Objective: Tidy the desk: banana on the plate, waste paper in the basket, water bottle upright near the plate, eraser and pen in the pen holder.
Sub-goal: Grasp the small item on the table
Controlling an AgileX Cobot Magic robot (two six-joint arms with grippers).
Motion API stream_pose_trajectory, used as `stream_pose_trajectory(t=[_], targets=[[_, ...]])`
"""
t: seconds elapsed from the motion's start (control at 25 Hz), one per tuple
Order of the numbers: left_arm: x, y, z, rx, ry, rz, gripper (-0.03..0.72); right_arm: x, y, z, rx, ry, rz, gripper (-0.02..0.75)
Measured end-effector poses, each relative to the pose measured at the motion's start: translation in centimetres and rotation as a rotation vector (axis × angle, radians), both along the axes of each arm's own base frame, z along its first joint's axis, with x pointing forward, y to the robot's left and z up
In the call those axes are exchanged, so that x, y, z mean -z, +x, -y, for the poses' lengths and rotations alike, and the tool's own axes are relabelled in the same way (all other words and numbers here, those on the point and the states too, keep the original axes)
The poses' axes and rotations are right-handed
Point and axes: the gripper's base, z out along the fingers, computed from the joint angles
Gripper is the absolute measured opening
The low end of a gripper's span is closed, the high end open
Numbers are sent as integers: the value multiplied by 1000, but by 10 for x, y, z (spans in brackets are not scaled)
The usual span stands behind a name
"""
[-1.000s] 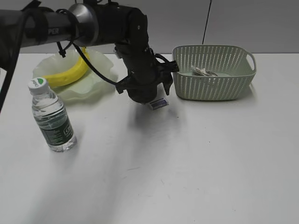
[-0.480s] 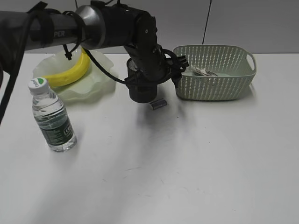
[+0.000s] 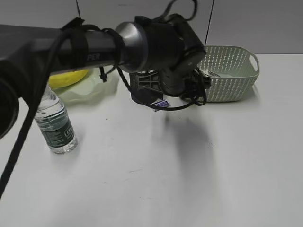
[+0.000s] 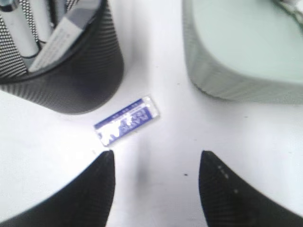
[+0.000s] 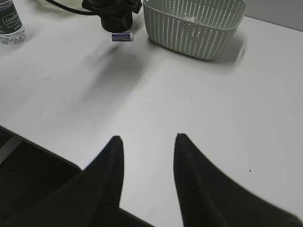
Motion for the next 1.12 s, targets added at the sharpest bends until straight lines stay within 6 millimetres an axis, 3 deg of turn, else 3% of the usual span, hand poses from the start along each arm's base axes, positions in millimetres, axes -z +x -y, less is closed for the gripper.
stream_pose_trajectory(t=[0.12, 0.28, 0.48, 0.56, 1.12], targets=[[-2, -9, 10, -109, -72, 36, 419, 0, 0, 0, 0, 0, 0, 297], [-2, 2, 1, -235, -167, 14, 441, 0, 0, 0, 0, -1, 0, 298], [10, 11, -4, -294, -232, -48, 610, 0, 0, 0, 0, -1, 0, 298], [18, 11, -5, -305, -218, -65, 638, 0, 0, 0, 0, -1, 0, 298], [28, 34, -22, -322, -198, -24, 652, 0, 0, 0, 0, -1, 0, 297]])
